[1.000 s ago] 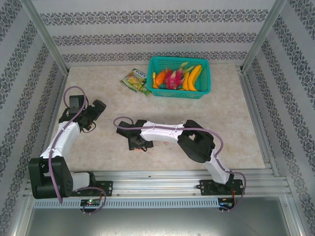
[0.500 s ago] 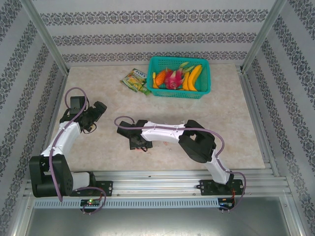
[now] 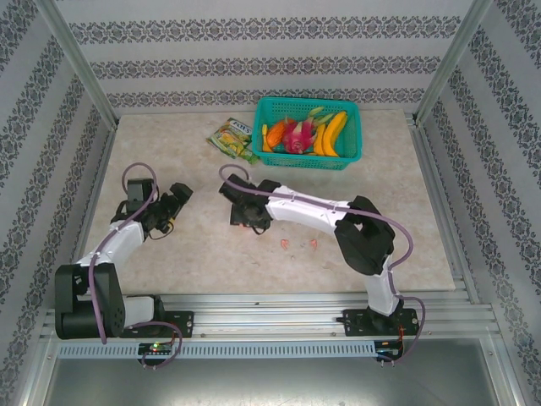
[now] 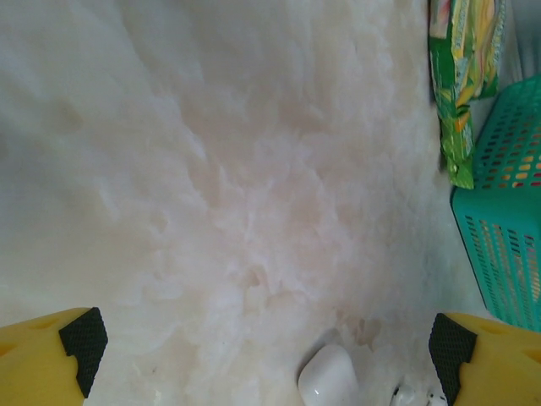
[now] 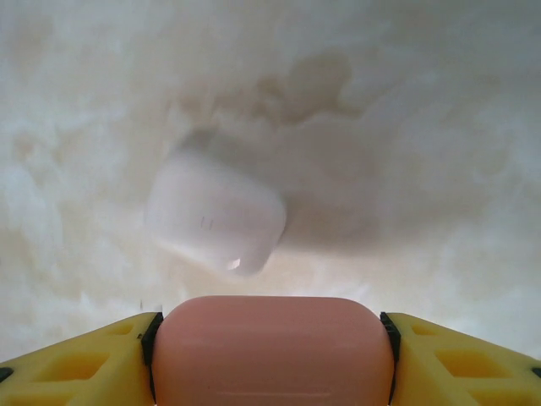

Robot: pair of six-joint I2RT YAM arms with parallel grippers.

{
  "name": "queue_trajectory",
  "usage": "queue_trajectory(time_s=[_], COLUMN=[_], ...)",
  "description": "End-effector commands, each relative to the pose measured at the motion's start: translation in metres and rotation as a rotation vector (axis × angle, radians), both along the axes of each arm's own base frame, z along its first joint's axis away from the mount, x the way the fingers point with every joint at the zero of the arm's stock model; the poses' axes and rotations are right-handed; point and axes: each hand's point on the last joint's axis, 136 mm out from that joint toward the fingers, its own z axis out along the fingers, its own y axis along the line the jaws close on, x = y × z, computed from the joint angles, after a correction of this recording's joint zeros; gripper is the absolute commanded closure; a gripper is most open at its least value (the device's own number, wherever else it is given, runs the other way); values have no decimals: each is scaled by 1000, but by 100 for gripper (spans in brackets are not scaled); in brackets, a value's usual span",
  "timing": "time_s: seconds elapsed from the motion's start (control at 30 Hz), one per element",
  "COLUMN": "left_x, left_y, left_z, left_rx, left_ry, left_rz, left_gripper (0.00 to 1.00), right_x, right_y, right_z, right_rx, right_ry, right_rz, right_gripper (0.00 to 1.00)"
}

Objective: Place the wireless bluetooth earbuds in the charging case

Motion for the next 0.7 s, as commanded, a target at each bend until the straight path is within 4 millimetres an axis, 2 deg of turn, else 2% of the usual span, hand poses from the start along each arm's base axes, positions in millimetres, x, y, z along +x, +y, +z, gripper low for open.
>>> queue_trajectory(time_s=[0.0, 0.17, 0.33, 0.47, 0.67], left_x=[7, -2, -8, -10, 0], left_y=[-27, -60, -93, -116, -143], left_z=[17, 19, 29, 45, 64], left_rx=[-69, -67, -45, -8, 64], left_ry=[-151, -259, -378, -475, -559], left_rz=[-69, -161, -262, -331, -393], left_gripper=[0, 0, 0, 2, 12], right_x=[23, 52, 72, 83, 91], right_y=[1, -4, -6, -6, 0], right_z=[16, 24, 32, 37, 46], right_rx=[98, 206, 309, 408, 497], right_ry=[-15, -6, 6, 24, 51], right_rz=[-66, -150, -214, -269, -307], right_gripper=[39, 39, 39, 39, 39])
